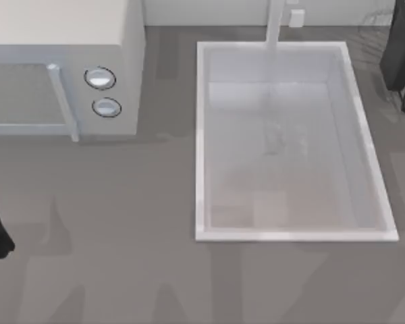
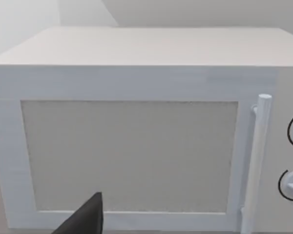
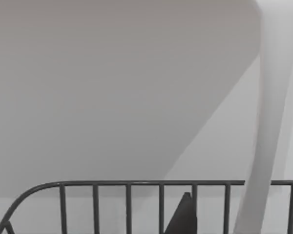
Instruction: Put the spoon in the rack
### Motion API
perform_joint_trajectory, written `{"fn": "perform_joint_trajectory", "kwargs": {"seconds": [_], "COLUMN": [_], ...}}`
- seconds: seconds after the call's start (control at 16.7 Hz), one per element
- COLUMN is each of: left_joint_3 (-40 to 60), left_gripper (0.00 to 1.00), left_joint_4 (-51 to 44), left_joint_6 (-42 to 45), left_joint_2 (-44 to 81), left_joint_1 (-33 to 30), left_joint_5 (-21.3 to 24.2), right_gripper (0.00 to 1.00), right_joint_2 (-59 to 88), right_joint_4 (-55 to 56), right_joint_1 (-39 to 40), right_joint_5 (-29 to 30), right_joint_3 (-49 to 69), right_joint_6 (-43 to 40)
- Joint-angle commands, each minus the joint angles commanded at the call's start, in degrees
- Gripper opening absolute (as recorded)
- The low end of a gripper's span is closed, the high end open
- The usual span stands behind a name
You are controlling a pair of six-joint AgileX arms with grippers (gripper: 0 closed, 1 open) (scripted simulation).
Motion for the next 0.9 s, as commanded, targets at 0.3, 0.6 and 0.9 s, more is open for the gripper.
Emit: {"fn": "perform_joint_trajectory", "kwargs": {"seconds": [0.3, 0.6, 0.9], "left_joint_3": [0.0, 0.0, 0.0], "left_gripper": [1.0, 1.0, 1.0], "left_joint_4": [0.0, 0.0, 0.0], "left_joint_6": [0.0, 0.0, 0.0], "left_joint_2": [0.0, 0.0, 0.0], "left_joint_1": [0.0, 0.0, 0.0], "left_joint_5": [0.0, 0.0, 0.0], "right_gripper": [0.68, 1.0, 1.0], "right_joint_2": [0.0, 0.0, 0.0], "right_joint_4": [0.0, 0.0, 0.0], "right_joint_1": [0.0, 0.0, 0.0], "right_joint_5": [0.0, 0.0, 0.0], "right_joint_3": [0.0, 0.0, 0.0], "right_joint_6": [0.0, 0.0, 0.0]}}
